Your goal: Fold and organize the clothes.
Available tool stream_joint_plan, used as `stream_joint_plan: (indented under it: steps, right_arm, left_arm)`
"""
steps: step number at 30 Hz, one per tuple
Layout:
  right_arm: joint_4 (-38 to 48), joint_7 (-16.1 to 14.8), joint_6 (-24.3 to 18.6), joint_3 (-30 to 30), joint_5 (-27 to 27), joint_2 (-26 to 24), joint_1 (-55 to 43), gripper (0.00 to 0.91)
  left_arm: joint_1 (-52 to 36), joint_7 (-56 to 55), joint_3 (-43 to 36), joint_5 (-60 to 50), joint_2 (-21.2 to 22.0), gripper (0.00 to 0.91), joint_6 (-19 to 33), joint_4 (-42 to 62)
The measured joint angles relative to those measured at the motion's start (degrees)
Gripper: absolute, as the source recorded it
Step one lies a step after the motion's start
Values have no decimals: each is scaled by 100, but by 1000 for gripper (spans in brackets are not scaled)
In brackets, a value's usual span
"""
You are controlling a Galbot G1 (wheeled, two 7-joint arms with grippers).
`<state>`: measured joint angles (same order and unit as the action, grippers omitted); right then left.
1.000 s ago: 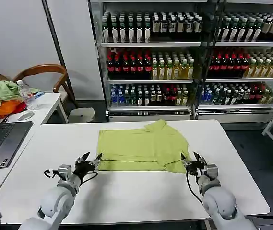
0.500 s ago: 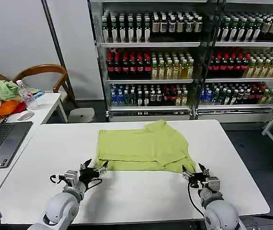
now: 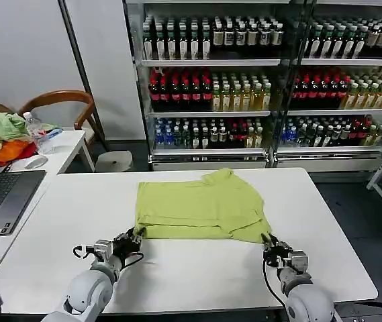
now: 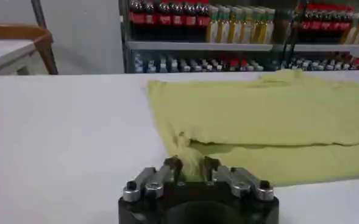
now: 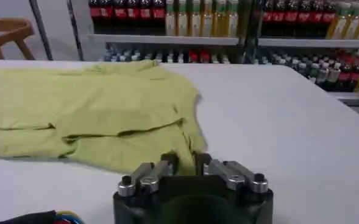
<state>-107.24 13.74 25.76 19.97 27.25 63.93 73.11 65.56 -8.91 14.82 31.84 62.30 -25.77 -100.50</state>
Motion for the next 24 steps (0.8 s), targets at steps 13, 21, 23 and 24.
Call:
stream_joint_plan:
  steps: [13, 21, 23, 24]
  right_arm:
    - [-707, 29, -12, 107, -197, -162, 716, 0]
    - [-1346, 54, -133, 194, -476, -198, 1547, 0]
    - [-1462, 50, -169, 213, -555, -194, 1738, 0]
    - [-1498, 45, -188, 217, -594, -189, 1815, 0]
  left_arm:
    - [624, 238, 196, -365, -282, 40, 36, -480]
    - [1482, 201, 443, -575, -437, 40, 89, -1147]
    - [1677, 194, 507, -611, -476, 50, 114, -1284]
    - [1770, 195, 537, -634, -491, 50, 127, -1350]
